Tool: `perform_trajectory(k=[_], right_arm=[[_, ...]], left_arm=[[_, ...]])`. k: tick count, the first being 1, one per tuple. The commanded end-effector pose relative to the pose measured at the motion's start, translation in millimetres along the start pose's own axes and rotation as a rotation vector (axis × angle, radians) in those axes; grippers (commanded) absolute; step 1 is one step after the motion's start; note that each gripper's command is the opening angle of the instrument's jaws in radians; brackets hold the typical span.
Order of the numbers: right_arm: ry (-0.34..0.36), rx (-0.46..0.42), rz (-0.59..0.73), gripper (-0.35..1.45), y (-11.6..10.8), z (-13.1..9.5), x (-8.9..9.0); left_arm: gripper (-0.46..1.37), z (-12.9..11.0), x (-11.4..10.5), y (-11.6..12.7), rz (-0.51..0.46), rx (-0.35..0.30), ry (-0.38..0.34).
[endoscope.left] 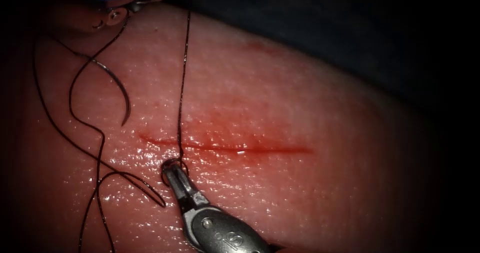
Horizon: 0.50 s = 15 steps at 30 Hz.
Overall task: Wound Closure
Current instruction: Continue to tension the knot.
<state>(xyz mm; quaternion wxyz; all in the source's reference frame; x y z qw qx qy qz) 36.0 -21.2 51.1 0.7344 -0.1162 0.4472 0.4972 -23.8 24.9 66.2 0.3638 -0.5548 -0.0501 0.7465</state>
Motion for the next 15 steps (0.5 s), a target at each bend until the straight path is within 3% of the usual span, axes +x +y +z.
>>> perform_trajectory(k=[1, 8, 15], right_arm=[[0.001, -0.003, 0.000, -0.35, 0.0, -0.1, 0.0], [0.004, 0.002, -0.003, -0.35, -0.1, -0.4, -0.3], [0.008, 0.015, 0.107, -0.35, -0.3, -0.9, -0.4]], left_arm=[[-0.35, 0.3, 0.2, -0.8, 0.011, 0.010, 0.010], [-0.35, 2.2, 1.4, -3.8, 0.031, 0.040, 0.050], [-0.35, 4.9, 2.7, -7.0, 0.049, 0.047, 0.114]])
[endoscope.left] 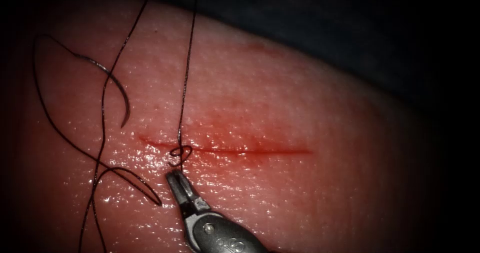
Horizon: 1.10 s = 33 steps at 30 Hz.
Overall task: Wound Closure
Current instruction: Continue to tension the knot.
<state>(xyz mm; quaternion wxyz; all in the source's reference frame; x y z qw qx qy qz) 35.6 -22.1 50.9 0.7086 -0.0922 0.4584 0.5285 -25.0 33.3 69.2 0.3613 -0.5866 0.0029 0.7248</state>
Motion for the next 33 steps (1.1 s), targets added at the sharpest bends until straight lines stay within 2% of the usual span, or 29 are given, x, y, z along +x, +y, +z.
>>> perform_trajectory(k=[1, 9, 13, 15, 17, 18, 19, 20, 25, 33], right_arm=[[-0.003, 0.003, 0.023, -0.35, -0.3, 0.0, 0.0], [-0.039, 0.039, 0.151, -0.35, -1.1, -0.8, 0.0], [-0.068, 0.050, 0.260, -0.35, -1.2, -0.9, -0.2], [-0.098, 0.054, 0.323, -0.35, -1.1, -0.9, -0.4], [-0.167, 0.068, 0.426, -0.35, -1.1, -1.0, -0.8], [-0.176, 0.070, 0.443, -0.35, -1.1, -1.0, -0.8], [-0.224, 0.071, 0.488, -0.35, -1.3, -1.1, -1.0], [-0.243, 0.077, 0.510, -0.35, -1.4, -1.2, -1.1], [-0.290, 0.096, 0.560, -0.35, -1.7, -1.5, -1.5], [-0.406, 0.105, 0.664, -0.35, -2.0, -1.1, -2.6]], left_arm=[[-0.35, 0.3, 0.0, -0.2, 0.005, -0.003, 0.008], [-0.35, 2.7, 0.6, -2.2, 0.022, 0.004, 0.024], [-0.35, 3.7, 0.8, -2.9, 0.036, 0.011, 0.034], [-0.35, 4.4, 0.9, -3.1, 0.038, 0.009, 0.040], [-0.35, 5.2, 1.1, -3.4, 0.041, 0.014, 0.050], [-0.35, 5.3, 1.1, -3.5, 0.041, 0.016, 0.050], [-0.35, 5.7, 1.1, -3.6, 0.046, 0.013, 0.059], [-0.35, 5.8, 1.2, -3.7, 0.045, 0.015, 0.060], [-0.35, 6.9, 1.4, -4.2, 0.039, 0.015, 0.067], [-0.35, 9.4, 1.5, -5.4, 0.053, -0.015, 0.027]])
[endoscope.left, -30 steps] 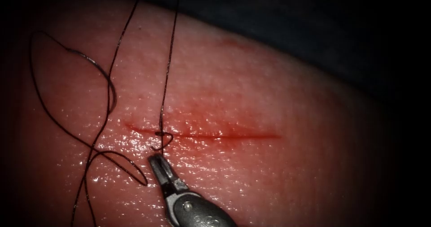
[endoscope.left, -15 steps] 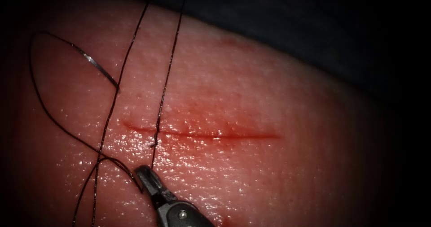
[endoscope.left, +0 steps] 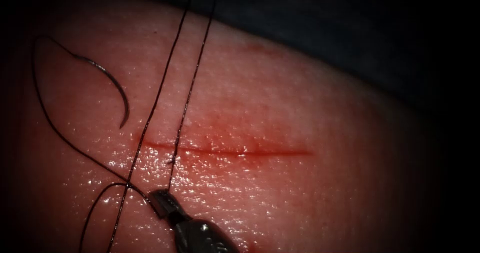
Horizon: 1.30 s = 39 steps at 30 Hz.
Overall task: Wound Closure
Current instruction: Continue to tension the knot.
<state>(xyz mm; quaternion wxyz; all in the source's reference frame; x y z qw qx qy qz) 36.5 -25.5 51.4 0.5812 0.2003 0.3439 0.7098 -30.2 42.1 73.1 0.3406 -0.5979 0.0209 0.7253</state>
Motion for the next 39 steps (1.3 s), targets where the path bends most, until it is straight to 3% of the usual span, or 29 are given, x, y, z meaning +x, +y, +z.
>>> perform_trajectory(k=[1, 9, 17, 27, 39], right_arm=[[-0.020, -0.002, 0.022, -0.35, -0.1, 0.2, 0.0], [-0.121, -0.024, 0.042, -0.35, -1.1, 0.3, -1.6], [-0.130, -0.031, 0.074, -0.35, -1.2, 1.0, -2.5], [-0.196, -0.022, 0.073, -0.35, -2.3, 1.6, -4.0], [-0.169, -0.019, 0.079, -0.35, -2.1, 1.4, -3.2]], left_arm=[[-0.35, 0.2, 0.0, -0.2, -0.001, -0.011, -0.002], [-0.35, 2.4, 0.0, -1.5, 0.005, -0.010, -0.016], [-0.35, 2.6, 0.0, -1.6, 0.024, -0.012, -0.028], [-0.35, 2.6, 0.2, -1.7, 0.030, -0.011, -0.020], [-0.35, 2.6, 0.3, -1.7, 0.031, -0.015, -0.028]])
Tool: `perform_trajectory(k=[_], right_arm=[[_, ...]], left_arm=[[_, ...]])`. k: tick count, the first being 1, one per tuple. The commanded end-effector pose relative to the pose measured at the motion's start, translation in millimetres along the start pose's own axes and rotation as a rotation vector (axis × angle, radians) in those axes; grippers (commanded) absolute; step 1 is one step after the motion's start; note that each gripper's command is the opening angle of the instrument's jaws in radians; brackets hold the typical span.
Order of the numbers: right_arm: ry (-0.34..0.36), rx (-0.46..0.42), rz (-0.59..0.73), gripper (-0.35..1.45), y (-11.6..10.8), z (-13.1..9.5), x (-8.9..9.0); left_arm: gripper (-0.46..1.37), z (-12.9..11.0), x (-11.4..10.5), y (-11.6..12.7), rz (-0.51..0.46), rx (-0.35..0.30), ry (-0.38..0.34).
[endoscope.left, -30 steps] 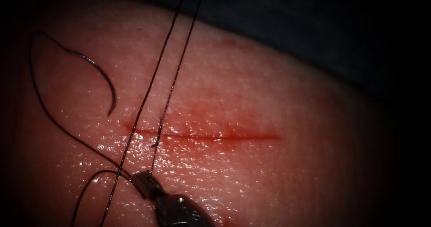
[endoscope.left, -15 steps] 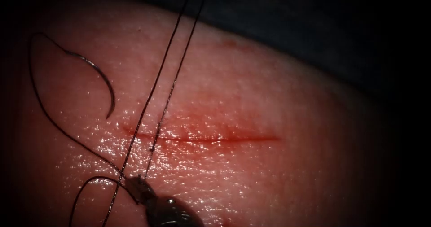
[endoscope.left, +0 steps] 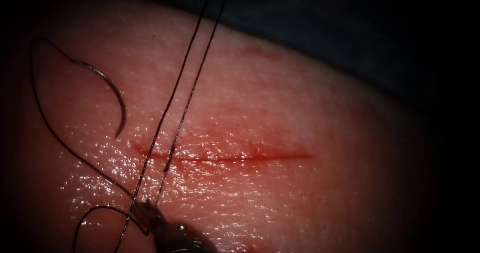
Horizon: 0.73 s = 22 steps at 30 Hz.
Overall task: Wound Closure
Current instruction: Continue to tension the knot.
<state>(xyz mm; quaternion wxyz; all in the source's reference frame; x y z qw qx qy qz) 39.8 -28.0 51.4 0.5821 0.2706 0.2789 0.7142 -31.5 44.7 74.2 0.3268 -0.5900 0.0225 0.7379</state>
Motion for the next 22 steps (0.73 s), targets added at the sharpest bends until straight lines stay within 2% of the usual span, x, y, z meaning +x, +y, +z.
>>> perform_trajectory(k=[1, 8, 22], right_arm=[[0.008, -0.004, 0.001, -0.35, -0.1, -0.2, 0.1], [0.026, 0.001, -0.007, -0.35, 0.1, -0.9, 0.8], [0.033, -0.005, -0.032, -0.35, 0.1, -0.8, 0.9]], left_arm=[[-0.35, 0.0, 0.0, 0.0, -0.001, -0.010, -0.008], [-0.35, -0.3, 0.0, 0.2, -0.016, -0.028, -0.014], [-0.35, -0.1, 0.0, 0.0, -0.017, -0.026, -0.011]])
